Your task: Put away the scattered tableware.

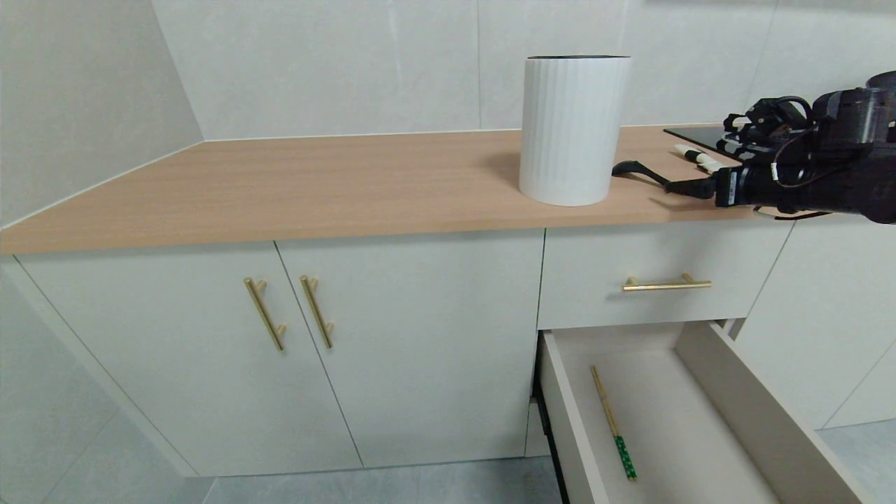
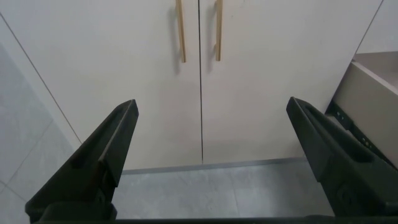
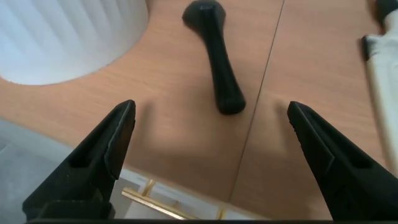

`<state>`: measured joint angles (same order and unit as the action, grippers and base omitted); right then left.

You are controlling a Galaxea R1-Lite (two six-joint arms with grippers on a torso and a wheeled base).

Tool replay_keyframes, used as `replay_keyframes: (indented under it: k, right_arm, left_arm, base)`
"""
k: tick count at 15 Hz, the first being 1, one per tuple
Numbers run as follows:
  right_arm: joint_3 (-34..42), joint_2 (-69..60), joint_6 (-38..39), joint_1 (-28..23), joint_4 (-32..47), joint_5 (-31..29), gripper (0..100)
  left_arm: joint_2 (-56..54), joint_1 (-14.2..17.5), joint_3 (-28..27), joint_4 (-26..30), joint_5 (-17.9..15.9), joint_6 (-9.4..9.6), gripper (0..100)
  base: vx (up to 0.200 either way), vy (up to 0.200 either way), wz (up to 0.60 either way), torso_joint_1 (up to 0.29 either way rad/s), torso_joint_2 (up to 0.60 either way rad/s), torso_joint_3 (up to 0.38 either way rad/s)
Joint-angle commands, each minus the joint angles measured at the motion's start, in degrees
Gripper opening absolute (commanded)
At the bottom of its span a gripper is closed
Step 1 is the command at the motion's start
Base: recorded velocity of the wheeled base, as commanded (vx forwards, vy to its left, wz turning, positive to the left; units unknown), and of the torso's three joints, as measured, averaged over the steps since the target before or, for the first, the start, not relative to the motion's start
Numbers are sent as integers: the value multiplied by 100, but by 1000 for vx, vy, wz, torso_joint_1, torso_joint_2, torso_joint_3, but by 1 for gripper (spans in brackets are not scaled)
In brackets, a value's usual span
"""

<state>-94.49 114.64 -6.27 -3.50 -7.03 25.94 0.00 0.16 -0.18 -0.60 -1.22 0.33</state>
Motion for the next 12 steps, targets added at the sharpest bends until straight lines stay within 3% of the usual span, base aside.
replay_keyframes:
  k: [1, 6, 9, 12]
  right_arm:
    - [-219, 243, 126, -2, -9, -1, 100]
    - [-764, 515, 275, 25, 88, 7, 100]
    - [-2010, 779, 134, 77, 1503, -1, 100]
    - [-2010, 858, 20, 165, 1653, -10, 100]
  left_arm:
    - [0, 2, 1, -2, -1, 2, 100]
    - [0, 2, 1, -2, -1, 2, 100]
    - [0, 2, 1, -2, -1, 2, 100]
    - [0, 2, 1, -2, -1, 2, 100]
  base:
    - [0, 0, 0, 0, 0, 0]
    - [0, 0, 0, 0, 0, 0]
    - [0, 0, 0, 0, 0, 0]
    - [0, 0, 0, 0, 0, 0]
